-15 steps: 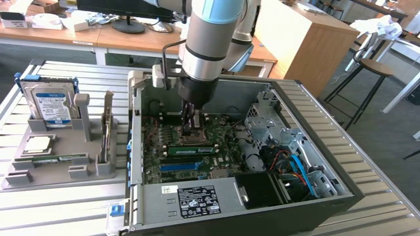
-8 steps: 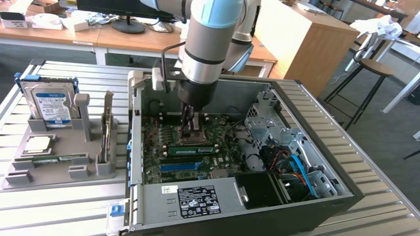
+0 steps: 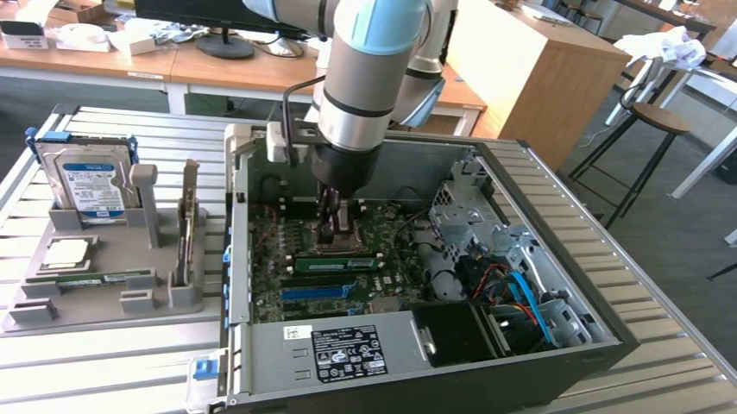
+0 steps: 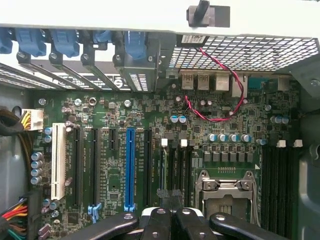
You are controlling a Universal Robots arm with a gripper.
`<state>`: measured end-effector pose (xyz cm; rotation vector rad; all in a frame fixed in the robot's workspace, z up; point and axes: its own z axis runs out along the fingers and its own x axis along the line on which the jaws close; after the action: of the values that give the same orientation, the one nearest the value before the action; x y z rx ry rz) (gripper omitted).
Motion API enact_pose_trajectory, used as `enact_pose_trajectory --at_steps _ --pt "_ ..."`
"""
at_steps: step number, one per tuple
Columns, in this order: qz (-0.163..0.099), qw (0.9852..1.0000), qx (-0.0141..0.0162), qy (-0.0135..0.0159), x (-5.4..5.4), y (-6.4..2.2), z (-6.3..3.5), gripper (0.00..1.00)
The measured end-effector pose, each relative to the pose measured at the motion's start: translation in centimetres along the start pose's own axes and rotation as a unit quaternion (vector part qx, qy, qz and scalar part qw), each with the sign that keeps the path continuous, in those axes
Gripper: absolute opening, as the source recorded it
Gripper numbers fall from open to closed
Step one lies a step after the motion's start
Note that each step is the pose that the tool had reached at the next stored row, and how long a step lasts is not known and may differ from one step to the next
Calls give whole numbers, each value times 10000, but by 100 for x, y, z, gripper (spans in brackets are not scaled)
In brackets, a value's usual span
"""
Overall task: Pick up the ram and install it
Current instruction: 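Insert the ram into the slot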
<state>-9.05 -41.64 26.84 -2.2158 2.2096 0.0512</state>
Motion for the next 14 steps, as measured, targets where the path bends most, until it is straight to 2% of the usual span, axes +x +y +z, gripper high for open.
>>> enact_pose_trajectory --at_steps 14 --pt "0 10000 1 -1 4 -2 119 10"
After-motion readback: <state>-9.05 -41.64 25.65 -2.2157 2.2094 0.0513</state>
